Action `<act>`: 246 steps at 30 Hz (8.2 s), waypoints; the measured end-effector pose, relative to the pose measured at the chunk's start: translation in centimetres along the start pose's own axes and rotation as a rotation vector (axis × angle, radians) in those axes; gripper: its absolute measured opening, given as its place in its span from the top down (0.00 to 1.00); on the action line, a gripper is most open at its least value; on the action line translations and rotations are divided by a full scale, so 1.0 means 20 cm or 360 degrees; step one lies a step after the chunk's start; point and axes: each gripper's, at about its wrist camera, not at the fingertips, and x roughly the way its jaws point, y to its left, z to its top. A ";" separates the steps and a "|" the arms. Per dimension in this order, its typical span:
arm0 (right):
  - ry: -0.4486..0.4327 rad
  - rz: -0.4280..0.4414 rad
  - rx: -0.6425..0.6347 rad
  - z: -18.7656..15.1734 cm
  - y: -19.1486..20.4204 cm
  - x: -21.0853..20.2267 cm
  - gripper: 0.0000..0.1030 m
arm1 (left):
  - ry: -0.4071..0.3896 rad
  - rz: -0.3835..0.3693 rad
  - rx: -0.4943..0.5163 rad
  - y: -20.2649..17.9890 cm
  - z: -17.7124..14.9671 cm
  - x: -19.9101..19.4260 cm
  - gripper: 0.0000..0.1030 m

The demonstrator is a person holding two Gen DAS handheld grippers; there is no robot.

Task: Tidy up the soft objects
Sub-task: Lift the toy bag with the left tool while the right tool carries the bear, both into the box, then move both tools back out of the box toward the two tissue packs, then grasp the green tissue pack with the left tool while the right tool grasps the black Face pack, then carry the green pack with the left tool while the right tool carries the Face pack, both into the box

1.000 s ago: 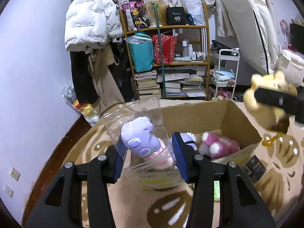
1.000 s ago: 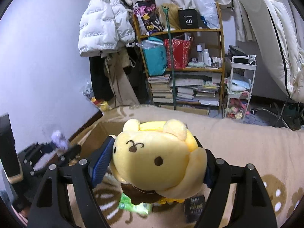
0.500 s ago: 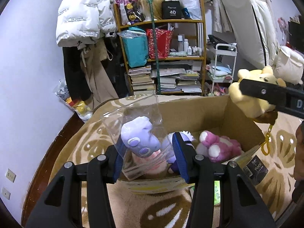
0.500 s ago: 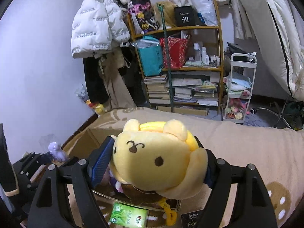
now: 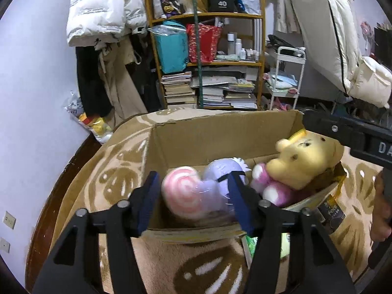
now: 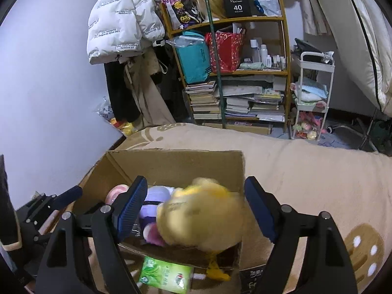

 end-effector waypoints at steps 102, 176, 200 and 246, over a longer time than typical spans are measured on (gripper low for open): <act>0.0204 -0.0347 0.0056 -0.43 -0.26 -0.29 0.00 | 0.0260 -0.0159 0.0100 -0.28 -0.28 -0.04 0.12; 0.0720 -0.0261 0.0019 -0.66 -0.24 0.07 0.51 | 0.0485 -0.0277 0.0109 -0.41 -0.38 0.12 0.26; 0.0446 -0.0068 0.0014 -0.56 -0.04 -0.29 0.51 | 0.0071 -0.0021 -0.0101 -0.07 -0.29 -0.33 0.26; -0.0021 0.0091 -0.0110 -0.12 0.12 -0.07 0.51 | -0.0070 0.0047 0.0060 0.03 0.02 -0.08 0.25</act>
